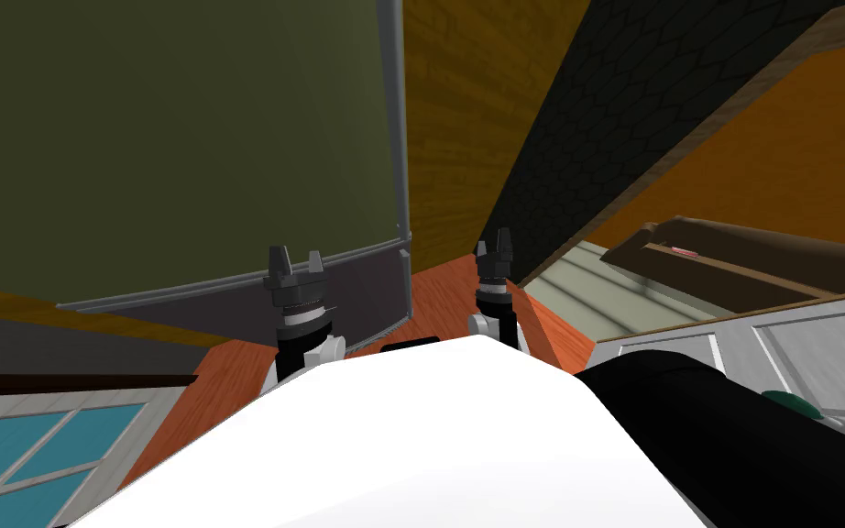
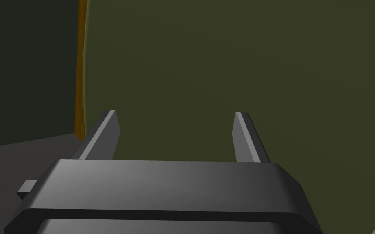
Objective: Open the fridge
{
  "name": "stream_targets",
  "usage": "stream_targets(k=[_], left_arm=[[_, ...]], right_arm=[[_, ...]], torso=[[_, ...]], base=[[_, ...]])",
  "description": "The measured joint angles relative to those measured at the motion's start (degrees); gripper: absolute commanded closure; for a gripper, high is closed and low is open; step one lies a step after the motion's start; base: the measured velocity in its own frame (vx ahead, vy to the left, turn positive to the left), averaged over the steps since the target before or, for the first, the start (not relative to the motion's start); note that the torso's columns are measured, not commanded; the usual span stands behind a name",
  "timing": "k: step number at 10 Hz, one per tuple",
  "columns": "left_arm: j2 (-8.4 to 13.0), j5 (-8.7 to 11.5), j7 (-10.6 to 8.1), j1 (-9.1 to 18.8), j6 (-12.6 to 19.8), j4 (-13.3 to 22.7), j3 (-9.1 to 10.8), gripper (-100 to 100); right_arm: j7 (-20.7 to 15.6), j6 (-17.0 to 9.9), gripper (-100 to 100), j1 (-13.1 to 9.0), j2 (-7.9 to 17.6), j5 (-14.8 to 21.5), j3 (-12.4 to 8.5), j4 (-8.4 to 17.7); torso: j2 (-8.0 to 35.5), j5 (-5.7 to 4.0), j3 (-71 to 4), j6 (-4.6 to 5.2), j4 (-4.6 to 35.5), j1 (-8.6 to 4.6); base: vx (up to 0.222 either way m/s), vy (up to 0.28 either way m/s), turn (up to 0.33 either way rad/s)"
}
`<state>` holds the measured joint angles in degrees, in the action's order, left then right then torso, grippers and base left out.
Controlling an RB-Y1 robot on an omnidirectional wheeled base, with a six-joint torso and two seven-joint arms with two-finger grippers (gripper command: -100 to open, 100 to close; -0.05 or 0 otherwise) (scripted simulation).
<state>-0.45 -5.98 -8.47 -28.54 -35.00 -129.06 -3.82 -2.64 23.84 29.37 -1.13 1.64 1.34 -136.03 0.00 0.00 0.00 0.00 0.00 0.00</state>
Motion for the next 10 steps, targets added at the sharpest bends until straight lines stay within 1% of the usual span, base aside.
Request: stream_targets(k=[1,2,9,10], left_arm=[[0.0,0.0,0.00,0.0,0.0,0.0,0.00,0],[0.0,0.0,0.00,0.0,0.0,0.0,0.00,0],[0.0,0.0,0.00,0.0,0.0,0.0,0.00,0],[0.0,0.0,0.00,0.0,0.0,0.0,0.00,-100]], right_arm=[[0.0,0.0,0,0.0,0.0,0.0,0.0,0.0],[0.0,0.0,0,0.0,0.0,0.0,0.0,0.0],[0.0,0.0,0,0.0,0.0,0.0,0.0,0.0],[0.0,0.0,0,0.0,0.0,0.0,0.0,0.0]], torso=[[2.3,0.00,-4.7,0.00,2.3,0.00],[6.0,0.00,-12.0,0.00,6.0,0.00],[35.4,0.00,-70.7,0.00,35.4,0.00],[39.6,0.00,-79.2,0.00,39.6,0.00]], base=[[0.000,0.000,0.000],[0.000,0.000,0.000],[0.000,0.000,0.000],[0.002,0.006,-0.024]])
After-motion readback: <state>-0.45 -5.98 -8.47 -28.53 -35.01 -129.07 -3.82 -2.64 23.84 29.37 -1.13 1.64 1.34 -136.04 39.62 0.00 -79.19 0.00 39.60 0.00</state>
